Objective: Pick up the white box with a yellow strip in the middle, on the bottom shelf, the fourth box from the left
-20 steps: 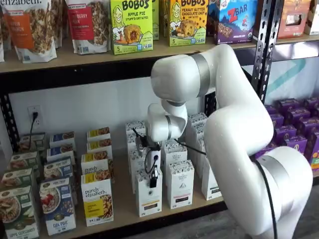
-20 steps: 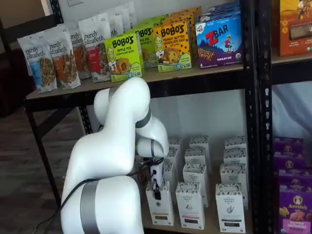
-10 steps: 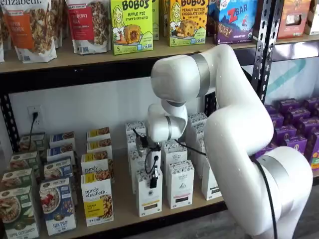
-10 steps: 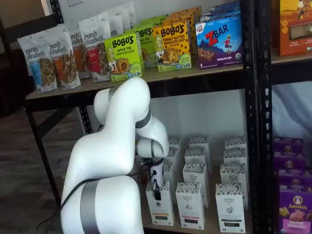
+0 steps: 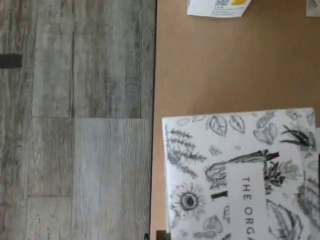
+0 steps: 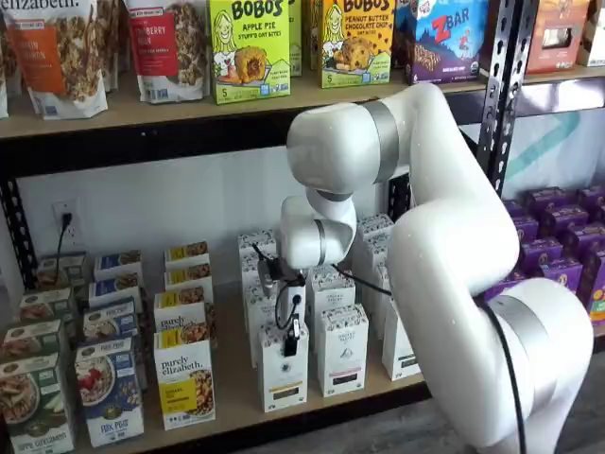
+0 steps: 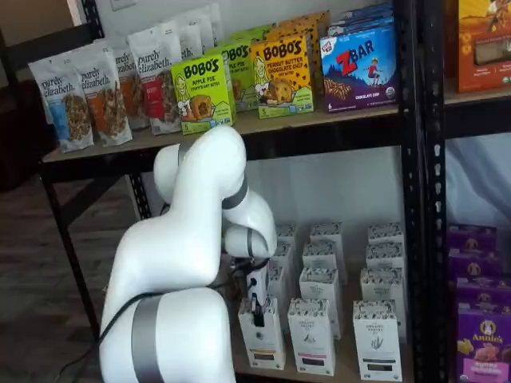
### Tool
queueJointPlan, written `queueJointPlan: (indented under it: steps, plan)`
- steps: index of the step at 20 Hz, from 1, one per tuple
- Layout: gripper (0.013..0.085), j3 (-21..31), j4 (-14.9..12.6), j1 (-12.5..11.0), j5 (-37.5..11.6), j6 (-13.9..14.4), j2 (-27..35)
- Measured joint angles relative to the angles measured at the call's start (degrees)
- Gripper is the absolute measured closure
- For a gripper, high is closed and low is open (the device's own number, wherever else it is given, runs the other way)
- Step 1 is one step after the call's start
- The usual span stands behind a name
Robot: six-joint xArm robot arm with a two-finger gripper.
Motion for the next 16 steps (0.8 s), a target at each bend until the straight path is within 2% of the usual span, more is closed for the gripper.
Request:
queueJointPlan:
  steps: [1, 2, 8, 16]
  plan:
    - [0.045, -0.01, 0.04, 0.0, 0.07, -0.02, -0.01]
    - [0.049, -0.01, 0.15, 0.02, 0.17, -0.1, -0.05]
    - [0.049, 1.21, -0.64, 0.02, -0.26, 0.55, -0.86]
    - [0.049, 5.96, 1.11, 0.48, -1.8, -0.73, -3.81]
